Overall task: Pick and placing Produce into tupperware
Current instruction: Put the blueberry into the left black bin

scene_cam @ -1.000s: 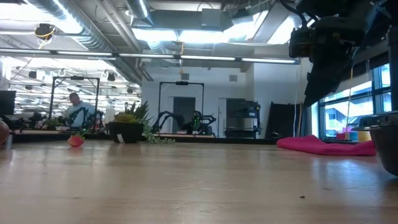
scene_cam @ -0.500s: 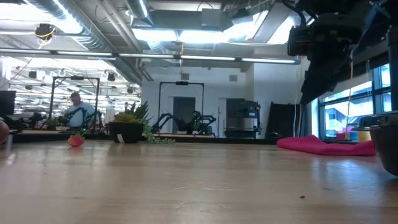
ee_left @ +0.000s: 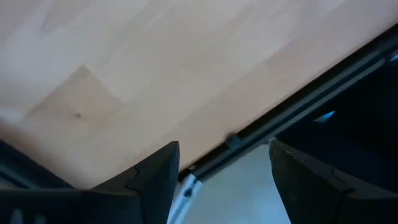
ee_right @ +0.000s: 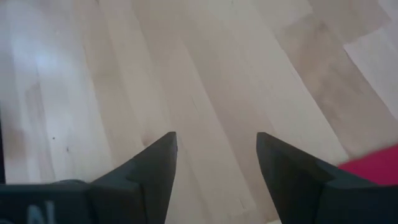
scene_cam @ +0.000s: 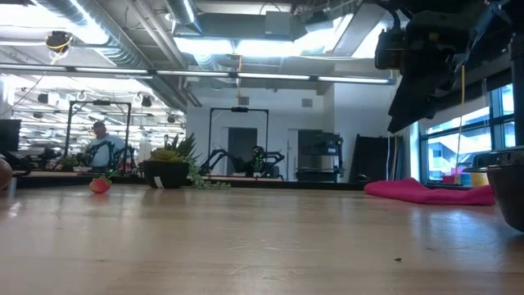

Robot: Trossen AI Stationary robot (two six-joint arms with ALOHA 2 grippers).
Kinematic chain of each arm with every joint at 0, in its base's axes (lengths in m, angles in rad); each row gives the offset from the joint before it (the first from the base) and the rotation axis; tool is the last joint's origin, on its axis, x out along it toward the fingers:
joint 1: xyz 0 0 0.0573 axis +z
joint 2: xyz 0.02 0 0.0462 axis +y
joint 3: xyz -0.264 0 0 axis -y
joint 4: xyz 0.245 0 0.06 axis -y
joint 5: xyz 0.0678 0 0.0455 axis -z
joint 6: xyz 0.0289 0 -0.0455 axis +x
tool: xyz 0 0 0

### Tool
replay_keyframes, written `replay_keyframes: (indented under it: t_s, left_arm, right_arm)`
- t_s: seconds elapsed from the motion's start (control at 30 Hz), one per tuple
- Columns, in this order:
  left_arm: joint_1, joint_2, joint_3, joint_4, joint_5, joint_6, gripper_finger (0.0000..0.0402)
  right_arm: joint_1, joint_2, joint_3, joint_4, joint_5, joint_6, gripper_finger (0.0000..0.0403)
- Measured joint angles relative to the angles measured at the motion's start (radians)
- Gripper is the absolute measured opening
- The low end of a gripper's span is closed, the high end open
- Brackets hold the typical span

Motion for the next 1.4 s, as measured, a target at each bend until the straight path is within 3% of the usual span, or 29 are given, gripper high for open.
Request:
replay_keyframes:
  t_s: [0.43,1.1,1.4]
  left_arm:
    - [-0.037,0.108,0.000,0.043,0.027,0.125,0.0238]
    - [-0.062,0.114,0.002,0.291,-0.048,0.094,0.0238]
    - [-0.062,0.113,0.002,0.283,-0.058,0.177,0.0238]
  right_arm:
    - [0.000,0.000,0.000,0.118,0.000,0.007,0.0222]
    - [-0.001,0.000,0.000,0.140,0.000,0.005,0.0222]
    - [-0.033,0.000,0.000,0.140,0.002,0.003,0.0222]
